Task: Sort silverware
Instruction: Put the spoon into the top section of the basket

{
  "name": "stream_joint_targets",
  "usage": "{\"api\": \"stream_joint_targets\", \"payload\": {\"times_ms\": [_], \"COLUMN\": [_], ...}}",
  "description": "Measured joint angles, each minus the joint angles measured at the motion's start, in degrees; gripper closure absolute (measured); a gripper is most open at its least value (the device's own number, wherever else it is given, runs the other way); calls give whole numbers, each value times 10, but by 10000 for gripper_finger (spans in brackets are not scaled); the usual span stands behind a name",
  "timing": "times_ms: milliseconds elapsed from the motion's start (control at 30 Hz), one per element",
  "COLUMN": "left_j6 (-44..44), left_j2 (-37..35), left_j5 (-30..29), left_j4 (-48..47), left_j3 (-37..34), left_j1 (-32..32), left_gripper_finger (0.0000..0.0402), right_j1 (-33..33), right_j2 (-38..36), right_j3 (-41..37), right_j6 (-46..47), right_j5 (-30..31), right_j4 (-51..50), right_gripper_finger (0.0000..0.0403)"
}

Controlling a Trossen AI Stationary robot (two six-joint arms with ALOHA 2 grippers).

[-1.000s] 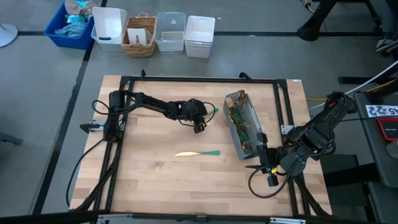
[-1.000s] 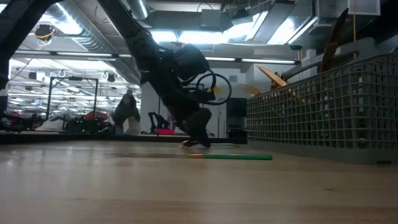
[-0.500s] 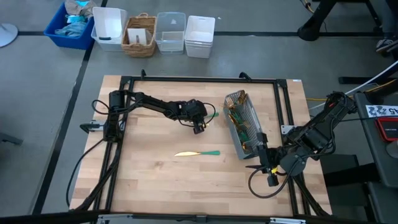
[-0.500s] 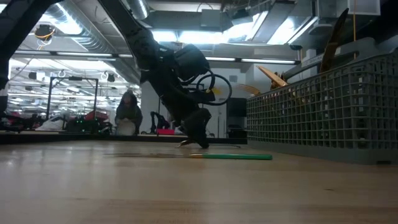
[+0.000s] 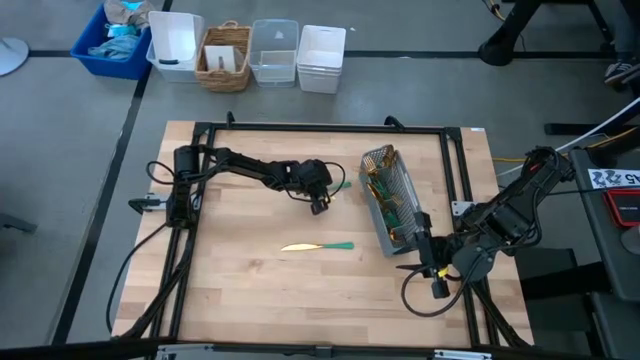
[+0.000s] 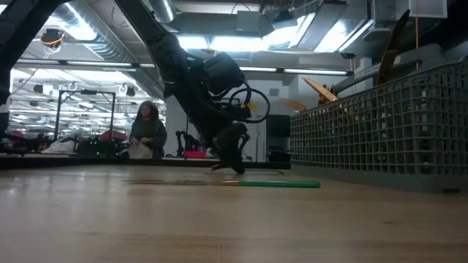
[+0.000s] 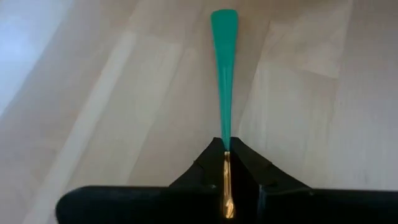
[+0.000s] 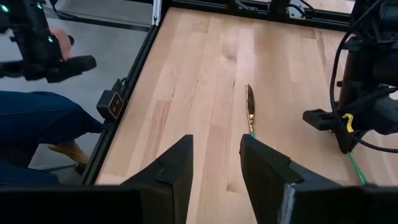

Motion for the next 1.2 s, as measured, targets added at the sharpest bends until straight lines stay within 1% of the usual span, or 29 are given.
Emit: {"api": "stream_joint_targets", "payload": {"times_ms": [167,400,500,633,733,800,867,1000,1067,1100,1133,1200], "left_j6": [-23,-24,-21,-17,11,35,67,161,218,251,287,374], "left_j2": [-18,-47,-68,-105,-149,-177,-204,-249,-251,-251,-247,-237], "left_j5": [36,47,47,46,39,19,-24,-161,-229,-253,-269,-278], "left_j4": [-8,-5,-27,-86,-120,-138,-150,-142,-123,-112,-95,-37], "left_j3": [2,3,3,3,4,4,4,15,31,40,48,64], "left_j1": [-2,-6,-7,-10,-18,-27,-37,-59,-67,-71,-74,-75], "left_gripper_finger": [396,397,396,398,396,397,398,396,396,397,398,397], "right_j1": [0,0,0,0,0,0,0,0,0,0,0,0], "right_j2": [-3,-9,-12,-17,-20,-23,-25,-29,-33,-34,-36,-40], "right_j3": [0,0,0,0,0,0,0,0,0,0,0,0], "right_j6": [0,1,1,1,0,0,-1,-1,-1,-1,-1,-1], "right_j5": [0,0,-1,0,0,2,6,22,30,33,35,35], "right_j4": [-3,-4,-11,-17,-17,-19,-21,-27,-30,-29,-28,-29], "right_gripper_finger": [271,271,271,271,271,271,271,271,271,271,271,271]}}
